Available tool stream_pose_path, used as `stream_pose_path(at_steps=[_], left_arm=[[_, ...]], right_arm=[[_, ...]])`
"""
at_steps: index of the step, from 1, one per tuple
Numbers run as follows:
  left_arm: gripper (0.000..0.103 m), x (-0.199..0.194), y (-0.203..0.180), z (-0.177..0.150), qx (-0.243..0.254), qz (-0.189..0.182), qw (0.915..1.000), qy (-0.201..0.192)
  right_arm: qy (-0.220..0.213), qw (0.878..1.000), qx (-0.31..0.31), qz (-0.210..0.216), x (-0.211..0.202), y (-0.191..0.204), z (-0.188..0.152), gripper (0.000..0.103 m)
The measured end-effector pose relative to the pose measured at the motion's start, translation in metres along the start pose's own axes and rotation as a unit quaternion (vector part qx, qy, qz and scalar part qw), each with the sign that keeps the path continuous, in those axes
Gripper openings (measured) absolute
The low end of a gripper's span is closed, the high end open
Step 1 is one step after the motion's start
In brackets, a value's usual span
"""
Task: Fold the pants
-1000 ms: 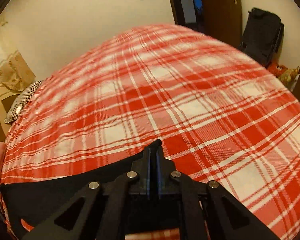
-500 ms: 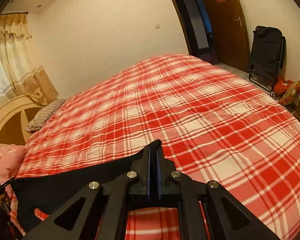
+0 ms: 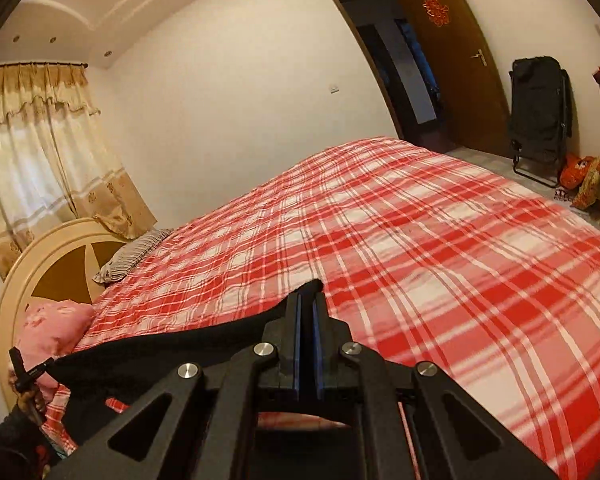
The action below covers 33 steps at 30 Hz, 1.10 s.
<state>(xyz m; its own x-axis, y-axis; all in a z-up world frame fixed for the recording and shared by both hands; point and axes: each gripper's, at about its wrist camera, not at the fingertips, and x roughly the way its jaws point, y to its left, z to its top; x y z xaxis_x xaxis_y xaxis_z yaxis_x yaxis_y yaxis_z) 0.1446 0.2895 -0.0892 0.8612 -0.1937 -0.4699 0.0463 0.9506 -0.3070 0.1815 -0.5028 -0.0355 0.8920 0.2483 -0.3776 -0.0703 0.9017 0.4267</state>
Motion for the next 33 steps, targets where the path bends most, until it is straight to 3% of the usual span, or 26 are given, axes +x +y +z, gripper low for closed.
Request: stream_pose_path(at_steps=[6, 15, 22, 27, 30, 33], left_arm=[[0.009, -0.024, 0.006, -0.034, -0.005, -0.023, 0.9997, -0.005], [0.011, -0.028, 0.021, -0.086, -0.014, -0.028, 0.9988, 0.039], [0.014, -0.042, 0.033, -0.102, -0.016, 0.0, 0.9991, 0.039], [0.014, -0.062, 0.056, -0.103, -0.036, 0.034, 0.9985, 0.023], [0.014, -0.07, 0.064, -0.104, -0.05, 0.05, 0.9973, 0.018], [0.023, -0.072, 0.064, -0.103, -0.061, 0.056, 0.9964, 0.015]], right_arm=[[0.017, 1.0, 0.016, -0.006, -0.025, -0.02, -0.031, 0.005], [0.066, 0.997, 0.018, -0.025, -0.032, -0.032, -0.067, 0.005], [0.086, 0.995, 0.025, -0.036, -0.031, -0.037, -0.079, 0.007], [0.086, 0.994, 0.04, -0.058, -0.041, -0.041, -0.079, 0.043], [0.076, 0.993, 0.049, -0.071, -0.054, -0.044, -0.079, 0.043], [0.056, 0.993, 0.048, -0.09, -0.073, -0.034, -0.073, 0.043]])
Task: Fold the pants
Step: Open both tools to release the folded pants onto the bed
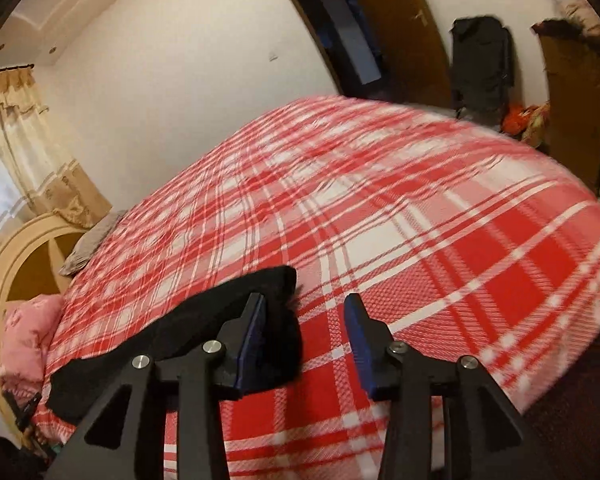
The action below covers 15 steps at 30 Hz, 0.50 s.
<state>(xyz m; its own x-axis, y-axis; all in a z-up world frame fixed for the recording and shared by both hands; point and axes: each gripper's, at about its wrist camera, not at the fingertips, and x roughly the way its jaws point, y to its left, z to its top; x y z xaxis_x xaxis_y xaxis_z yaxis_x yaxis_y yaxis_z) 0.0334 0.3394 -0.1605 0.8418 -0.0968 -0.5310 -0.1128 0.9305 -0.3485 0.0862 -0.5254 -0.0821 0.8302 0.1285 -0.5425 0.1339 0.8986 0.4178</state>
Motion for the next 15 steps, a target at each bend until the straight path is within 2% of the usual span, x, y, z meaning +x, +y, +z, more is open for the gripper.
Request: stream_pose_path(at_steps=[2, 4, 7, 11, 15], left_arm=[[0.034, 0.002, -0.005, 0.001, -0.001, -0.002, 1.0, 0.002], [0.049, 0.004, -0.014, 0.002, 0.001, -0.005, 1.0, 0.004], [0.06, 0.01, -0.033, 0.004, 0.012, -0.007, 0.9999, 0.011], [0.06, 0.019, -0.054, 0.0, 0.022, 0.002, 0.9993, 0.031], [0.06, 0.027, -0.071, -0.014, 0.05, 0.04, 0.9959, 0.063]], right_arm=[[-0.012, 1.0, -0.012, -0.006, -0.015, 0.018, 0.003, 0.043], [-0.015, 0.999, -0.043, -0.013, -0.025, 0.045, 0.005, 0.043], [-0.001, 0.993, -0.116, 0.015, -0.03, 0.107, -0.001, 0.043], [0.045, 0.971, -0.23, 0.053, -0.017, 0.196, -0.036, 0.043], [0.1, 0.944, -0.304, 0.081, 0.009, 0.257, -0.085, 0.043]])
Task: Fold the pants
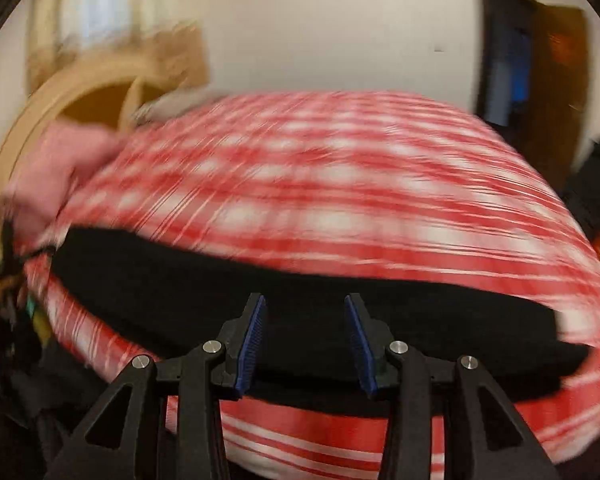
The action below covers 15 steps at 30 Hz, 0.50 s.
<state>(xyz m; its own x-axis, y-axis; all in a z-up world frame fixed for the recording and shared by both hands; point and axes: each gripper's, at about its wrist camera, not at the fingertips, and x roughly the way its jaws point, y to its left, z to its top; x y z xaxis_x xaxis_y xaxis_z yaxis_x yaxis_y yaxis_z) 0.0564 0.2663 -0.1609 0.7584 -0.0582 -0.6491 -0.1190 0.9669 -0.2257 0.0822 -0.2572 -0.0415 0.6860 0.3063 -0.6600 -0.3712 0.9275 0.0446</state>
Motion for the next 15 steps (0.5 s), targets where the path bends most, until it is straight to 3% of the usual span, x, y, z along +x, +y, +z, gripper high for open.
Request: stream_pose_path(at_steps=[3, 7, 14, 15], left_arm=[[0.058, 0.008, -0.004, -0.008, 0.011, 0.021, 0.9995, 0.02], [0.056, 0.012, -0.005, -0.014, 0.022, 0.032, 0.9989, 0.025], [0.049, 0.012, 0.0, -0.012, 0.012, 0.027, 0.9991, 0.029], [0.049, 0.013, 0.002, -0.012, 0.008, 0.024, 0.9992, 0.03]], right_arm=[[0.038, 0.997, -0.044, 0.049, 0.033, 0.049, -0.007, 0.043], [0.074, 0.986, -0.129, 0.072, 0.07, 0.11, -0.023, 0.043], [0.096, 0.959, -0.265, 0.03, 0.111, 0.172, -0.046, 0.043], [0.096, 0.957, -0.274, 0.02, 0.113, 0.172, -0.047, 0.029]])
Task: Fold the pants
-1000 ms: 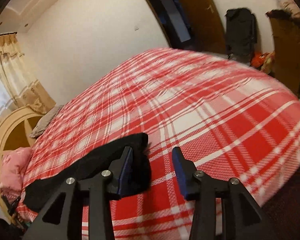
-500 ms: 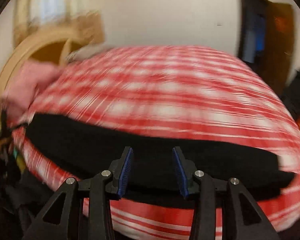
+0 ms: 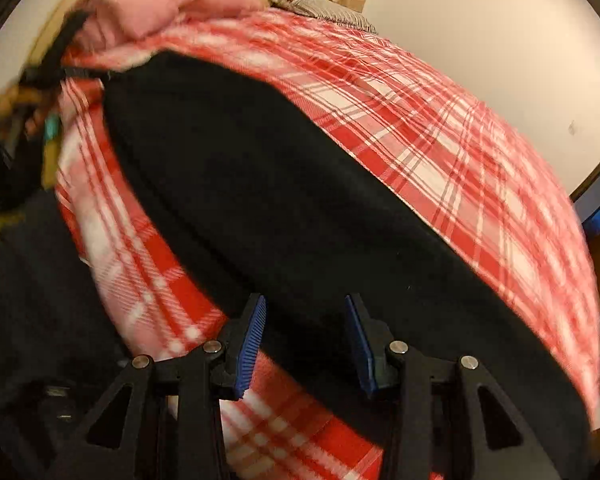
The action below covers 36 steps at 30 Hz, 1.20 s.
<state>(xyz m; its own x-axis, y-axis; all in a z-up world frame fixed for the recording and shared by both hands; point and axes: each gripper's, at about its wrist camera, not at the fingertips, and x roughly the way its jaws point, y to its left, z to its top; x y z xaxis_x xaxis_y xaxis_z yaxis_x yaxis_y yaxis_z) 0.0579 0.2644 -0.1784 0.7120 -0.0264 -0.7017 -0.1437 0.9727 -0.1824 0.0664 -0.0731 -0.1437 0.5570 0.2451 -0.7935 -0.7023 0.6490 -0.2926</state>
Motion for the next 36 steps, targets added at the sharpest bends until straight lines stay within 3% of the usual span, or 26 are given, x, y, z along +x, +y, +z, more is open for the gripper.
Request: stream_pose_path(at_steps=[2, 8, 13, 16, 19, 21, 23, 26, 32, 33, 36], left_arm=[[0.049, 0.002, 0.001, 0.001, -0.008, -0.006, 0.9999, 0.003], [0.05, 0.004, 0.01, 0.004, -0.025, -0.031, 0.9991, 0.013], [0.05, 0.003, 0.01, 0.004, -0.026, -0.034, 0.999, 0.012], [0.049, -0.005, 0.009, 0.005, -0.02, -0.018, 0.9996, 0.004], [0.048, -0.016, 0.007, 0.006, -0.006, -0.01, 0.9999, -0.006], [0.048, -0.019, 0.009, 0.005, -0.005, -0.015, 0.9999, -0.004], [0.048, -0.019, 0.01, 0.003, -0.001, -0.013, 0.9999, 0.002], [0.047, -0.018, 0.013, 0.001, -0.005, -0.013, 0.9999, 0.006], [0.028, -0.013, 0.004, 0.002, -0.005, -0.029, 0.9995, 0.01], [0.027, -0.011, 0.001, 0.003, 0.001, -0.02, 0.9997, 0.012], [0.009, -0.009, -0.003, 0.003, 0.019, 0.011, 0.9997, 0.014]], right_arm=[[0.01, 1.0, -0.01, -0.004, 0.005, 0.002, 0.001, 0.006], [0.003, 1.0, -0.023, 0.006, -0.02, 0.011, 0.001, 0.003], [0.03, 0.999, -0.007, 0.015, 0.007, 0.009, -0.012, 0.004], [0.025, 1.0, -0.009, 0.016, 0.003, 0.01, -0.01, 0.004], [0.015, 1.0, -0.015, 0.01, -0.007, 0.01, -0.008, 0.011], [0.006, 1.0, -0.017, 0.013, -0.015, 0.009, -0.006, 0.025], [-0.01, 1.0, -0.012, 0.018, -0.022, 0.006, -0.002, 0.032], [-0.038, 0.999, -0.009, 0.031, -0.029, 0.007, 0.011, 0.032], [-0.066, 0.995, -0.033, 0.068, -0.019, 0.035, 0.041, 0.032], [-0.068, 0.994, -0.037, 0.075, -0.015, 0.04, 0.046, 0.032], [-0.065, 0.993, -0.049, 0.091, -0.001, 0.056, 0.054, 0.032]])
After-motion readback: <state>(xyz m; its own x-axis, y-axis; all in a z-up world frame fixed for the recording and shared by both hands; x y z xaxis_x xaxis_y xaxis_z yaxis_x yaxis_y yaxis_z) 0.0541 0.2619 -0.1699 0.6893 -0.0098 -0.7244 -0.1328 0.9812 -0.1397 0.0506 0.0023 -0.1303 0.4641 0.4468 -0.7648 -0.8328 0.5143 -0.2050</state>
